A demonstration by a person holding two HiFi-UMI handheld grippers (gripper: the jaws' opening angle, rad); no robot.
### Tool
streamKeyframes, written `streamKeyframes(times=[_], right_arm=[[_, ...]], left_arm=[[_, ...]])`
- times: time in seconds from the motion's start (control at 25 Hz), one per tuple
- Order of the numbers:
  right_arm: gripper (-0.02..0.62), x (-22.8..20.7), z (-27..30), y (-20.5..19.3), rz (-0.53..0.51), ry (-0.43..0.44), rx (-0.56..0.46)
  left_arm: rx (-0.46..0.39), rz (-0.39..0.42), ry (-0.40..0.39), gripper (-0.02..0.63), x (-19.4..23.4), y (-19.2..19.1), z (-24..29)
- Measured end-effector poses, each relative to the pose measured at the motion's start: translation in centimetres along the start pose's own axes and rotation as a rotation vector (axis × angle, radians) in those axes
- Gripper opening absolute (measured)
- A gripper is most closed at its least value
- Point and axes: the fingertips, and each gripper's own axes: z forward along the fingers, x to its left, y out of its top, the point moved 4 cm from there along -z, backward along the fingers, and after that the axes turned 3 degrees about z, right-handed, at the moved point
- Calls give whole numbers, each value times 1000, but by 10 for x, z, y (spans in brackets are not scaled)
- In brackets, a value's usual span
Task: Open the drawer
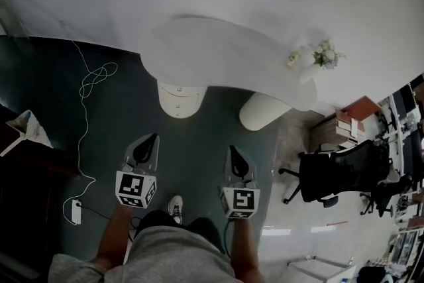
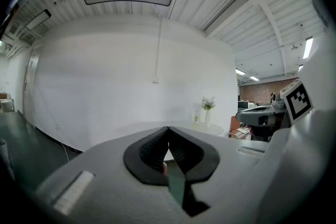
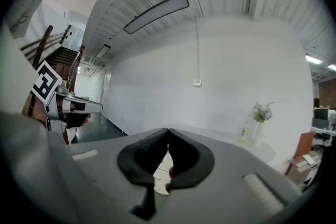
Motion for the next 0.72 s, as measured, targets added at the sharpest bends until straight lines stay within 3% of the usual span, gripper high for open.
streamKeyframes(times=[0.48, 0.72], right_arm=[[3, 14, 81, -12, -2, 136, 34], [3, 24, 143, -48, 10, 211, 85]], left_arm=[[26, -25, 151, 9, 46, -16, 20], [51, -54, 221, 9, 78, -48, 47]])
